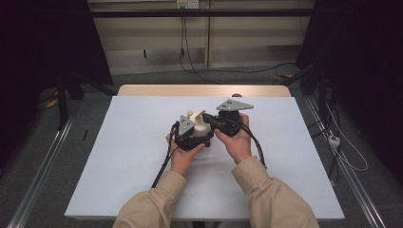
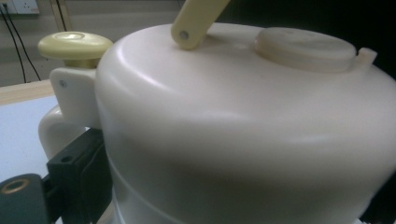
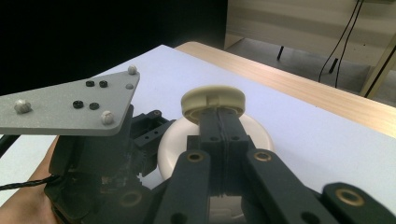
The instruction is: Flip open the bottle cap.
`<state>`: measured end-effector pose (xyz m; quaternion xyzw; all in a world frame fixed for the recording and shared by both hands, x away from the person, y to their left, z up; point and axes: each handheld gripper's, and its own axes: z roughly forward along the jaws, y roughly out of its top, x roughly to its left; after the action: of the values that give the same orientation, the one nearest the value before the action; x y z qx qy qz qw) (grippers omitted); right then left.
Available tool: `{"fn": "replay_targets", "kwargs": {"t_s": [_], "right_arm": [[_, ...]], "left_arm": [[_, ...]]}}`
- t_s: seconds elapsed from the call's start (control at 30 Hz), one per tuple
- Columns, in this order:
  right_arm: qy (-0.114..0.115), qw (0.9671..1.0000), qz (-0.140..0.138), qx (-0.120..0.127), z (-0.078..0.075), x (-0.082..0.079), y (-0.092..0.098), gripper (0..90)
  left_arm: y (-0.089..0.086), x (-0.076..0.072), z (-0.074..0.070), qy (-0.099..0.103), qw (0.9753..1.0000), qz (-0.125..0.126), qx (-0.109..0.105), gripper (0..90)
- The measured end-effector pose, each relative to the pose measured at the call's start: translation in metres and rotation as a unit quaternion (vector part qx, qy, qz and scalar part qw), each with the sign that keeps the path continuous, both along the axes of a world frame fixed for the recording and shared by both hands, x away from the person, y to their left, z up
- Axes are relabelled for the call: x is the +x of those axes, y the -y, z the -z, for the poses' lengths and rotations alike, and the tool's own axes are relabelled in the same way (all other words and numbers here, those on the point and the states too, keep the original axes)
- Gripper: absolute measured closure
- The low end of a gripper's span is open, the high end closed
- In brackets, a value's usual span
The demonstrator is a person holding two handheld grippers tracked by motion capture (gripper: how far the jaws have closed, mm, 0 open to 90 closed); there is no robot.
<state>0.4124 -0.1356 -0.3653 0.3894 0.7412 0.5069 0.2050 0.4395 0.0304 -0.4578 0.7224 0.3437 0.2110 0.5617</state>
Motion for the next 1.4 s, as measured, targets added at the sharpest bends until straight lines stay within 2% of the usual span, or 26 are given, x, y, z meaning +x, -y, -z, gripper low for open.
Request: {"fn": "replay_targets", "kwargs": {"t_s": [1.4], "right_arm": [[0.004,1.0000,-0.004,0.003,-0.0011,0.0082,-0.0075,90.0]], "left_arm": [[0.0000,-0.0002,-0.0001,0.000,1.0000,0.000,0.002,6.0]]}}
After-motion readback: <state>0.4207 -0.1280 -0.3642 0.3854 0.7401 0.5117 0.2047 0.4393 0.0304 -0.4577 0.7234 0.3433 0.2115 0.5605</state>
